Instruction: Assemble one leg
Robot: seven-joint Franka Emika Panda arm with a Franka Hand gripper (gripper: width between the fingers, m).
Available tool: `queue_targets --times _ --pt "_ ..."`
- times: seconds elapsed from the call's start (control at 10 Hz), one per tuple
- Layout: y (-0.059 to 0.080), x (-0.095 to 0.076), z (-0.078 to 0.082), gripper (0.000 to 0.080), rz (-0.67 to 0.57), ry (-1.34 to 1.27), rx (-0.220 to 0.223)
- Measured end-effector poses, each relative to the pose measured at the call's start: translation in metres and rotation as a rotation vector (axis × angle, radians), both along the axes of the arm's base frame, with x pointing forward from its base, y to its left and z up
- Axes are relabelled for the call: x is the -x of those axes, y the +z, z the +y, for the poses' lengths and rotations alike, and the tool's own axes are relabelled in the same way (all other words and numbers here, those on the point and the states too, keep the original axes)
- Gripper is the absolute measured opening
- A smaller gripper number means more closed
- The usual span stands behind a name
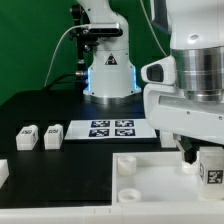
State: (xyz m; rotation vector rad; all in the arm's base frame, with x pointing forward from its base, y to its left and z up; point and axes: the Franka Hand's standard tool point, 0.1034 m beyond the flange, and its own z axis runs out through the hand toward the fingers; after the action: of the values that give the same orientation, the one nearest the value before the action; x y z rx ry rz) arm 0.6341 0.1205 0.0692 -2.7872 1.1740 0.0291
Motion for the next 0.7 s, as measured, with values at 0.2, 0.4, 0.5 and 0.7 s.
queue_targets --times 0.2,0.4,0.5,0.7 --pt "-0.0001 -0.0001 -0.0009 0.0649 -0.024 0.208 0.009" --pt "-0.0029 0.0004 -0.0001 0.0649 -0.050 0.575 0.079" --pt "-0.0037 0.0004 -0.0013 0.0649 -0.059 0.698 0.086" --pt "-0.0037 -0.0013 -0.0016 0.0528 -0.074 0.713 0.089"
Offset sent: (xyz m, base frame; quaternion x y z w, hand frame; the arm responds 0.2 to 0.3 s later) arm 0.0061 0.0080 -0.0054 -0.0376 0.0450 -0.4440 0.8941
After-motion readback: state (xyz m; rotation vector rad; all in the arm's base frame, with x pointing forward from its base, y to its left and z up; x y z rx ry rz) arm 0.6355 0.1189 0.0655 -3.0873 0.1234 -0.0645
